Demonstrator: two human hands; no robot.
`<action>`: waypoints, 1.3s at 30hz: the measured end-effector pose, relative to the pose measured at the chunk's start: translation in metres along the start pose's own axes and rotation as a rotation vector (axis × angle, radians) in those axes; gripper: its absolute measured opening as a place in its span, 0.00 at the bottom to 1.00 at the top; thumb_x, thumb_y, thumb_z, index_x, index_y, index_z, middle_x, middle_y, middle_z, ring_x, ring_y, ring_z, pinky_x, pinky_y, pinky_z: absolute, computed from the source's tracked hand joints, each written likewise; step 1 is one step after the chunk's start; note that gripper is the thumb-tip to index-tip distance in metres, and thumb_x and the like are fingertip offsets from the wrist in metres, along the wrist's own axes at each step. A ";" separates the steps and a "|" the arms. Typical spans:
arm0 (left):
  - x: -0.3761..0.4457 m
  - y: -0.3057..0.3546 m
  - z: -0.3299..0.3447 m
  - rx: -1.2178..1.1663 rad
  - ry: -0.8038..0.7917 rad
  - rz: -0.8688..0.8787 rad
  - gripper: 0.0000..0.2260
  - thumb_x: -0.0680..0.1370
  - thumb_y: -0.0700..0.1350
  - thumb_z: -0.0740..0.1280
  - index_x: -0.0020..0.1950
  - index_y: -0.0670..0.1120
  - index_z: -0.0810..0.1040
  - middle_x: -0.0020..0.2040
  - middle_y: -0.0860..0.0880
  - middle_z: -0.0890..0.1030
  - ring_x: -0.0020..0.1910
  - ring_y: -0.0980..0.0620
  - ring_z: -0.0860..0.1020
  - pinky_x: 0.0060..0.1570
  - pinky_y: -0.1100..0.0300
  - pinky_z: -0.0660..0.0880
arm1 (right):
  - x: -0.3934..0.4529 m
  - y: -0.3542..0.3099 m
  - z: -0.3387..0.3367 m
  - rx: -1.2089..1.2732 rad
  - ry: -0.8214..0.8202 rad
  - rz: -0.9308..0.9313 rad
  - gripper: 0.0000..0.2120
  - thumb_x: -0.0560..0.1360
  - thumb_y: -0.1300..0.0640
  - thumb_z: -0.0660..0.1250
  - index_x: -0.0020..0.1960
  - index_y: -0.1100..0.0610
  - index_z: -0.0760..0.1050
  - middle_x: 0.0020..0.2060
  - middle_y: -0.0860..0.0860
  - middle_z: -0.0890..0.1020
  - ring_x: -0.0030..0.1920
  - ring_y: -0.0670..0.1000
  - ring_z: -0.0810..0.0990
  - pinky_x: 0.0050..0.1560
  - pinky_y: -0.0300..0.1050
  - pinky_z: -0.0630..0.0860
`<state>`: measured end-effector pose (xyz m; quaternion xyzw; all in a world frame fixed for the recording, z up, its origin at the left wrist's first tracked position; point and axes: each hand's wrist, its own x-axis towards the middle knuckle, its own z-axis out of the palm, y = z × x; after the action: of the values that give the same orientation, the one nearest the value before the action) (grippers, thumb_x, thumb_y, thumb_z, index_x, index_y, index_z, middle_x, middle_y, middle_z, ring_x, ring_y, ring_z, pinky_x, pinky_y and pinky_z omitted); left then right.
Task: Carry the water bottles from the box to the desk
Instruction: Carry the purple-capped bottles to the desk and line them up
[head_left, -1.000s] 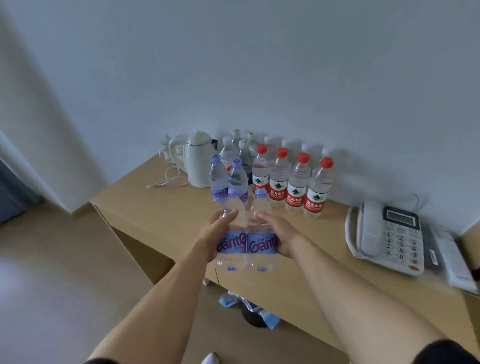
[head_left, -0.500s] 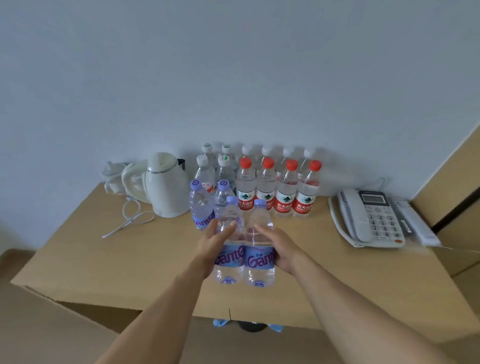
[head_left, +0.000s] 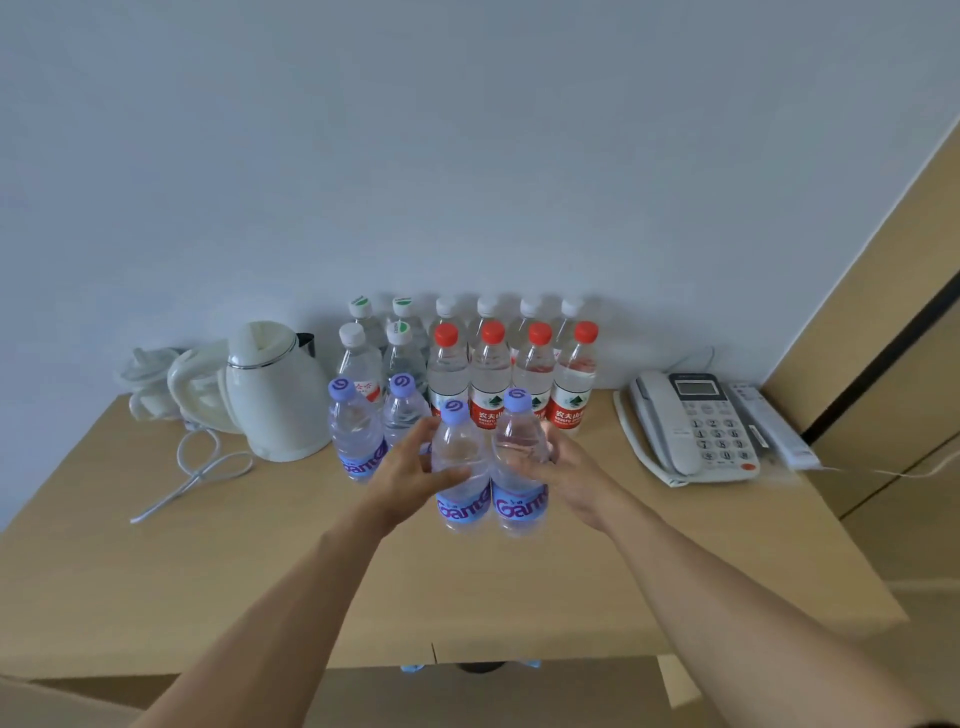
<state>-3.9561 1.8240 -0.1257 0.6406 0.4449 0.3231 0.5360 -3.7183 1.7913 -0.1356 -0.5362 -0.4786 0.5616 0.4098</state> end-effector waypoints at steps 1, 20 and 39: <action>0.000 -0.002 0.000 0.023 0.001 0.008 0.22 0.75 0.40 0.76 0.65 0.51 0.74 0.57 0.52 0.84 0.55 0.54 0.84 0.53 0.61 0.79 | 0.001 0.000 -0.002 -0.031 0.012 -0.003 0.34 0.62 0.43 0.80 0.66 0.46 0.75 0.61 0.45 0.83 0.66 0.48 0.77 0.68 0.51 0.72; 0.001 -0.018 0.011 0.377 0.084 -0.015 0.28 0.74 0.45 0.77 0.71 0.51 0.71 0.62 0.55 0.80 0.63 0.54 0.77 0.65 0.52 0.75 | 0.004 0.024 -0.003 -0.134 0.073 -0.008 0.28 0.71 0.60 0.79 0.65 0.42 0.72 0.59 0.38 0.82 0.61 0.39 0.79 0.53 0.33 0.76; 0.036 0.063 0.007 1.047 0.082 0.150 0.15 0.72 0.50 0.78 0.55 0.45 0.82 0.49 0.48 0.83 0.43 0.51 0.75 0.42 0.59 0.70 | 0.006 -0.005 -0.007 -0.588 0.234 -0.209 0.24 0.68 0.57 0.80 0.61 0.50 0.78 0.48 0.37 0.79 0.47 0.26 0.73 0.42 0.20 0.66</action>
<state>-3.9213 1.8527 -0.0687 0.8393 0.5204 0.1199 0.1019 -3.7119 1.7989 -0.1314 -0.6405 -0.6221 0.2892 0.3451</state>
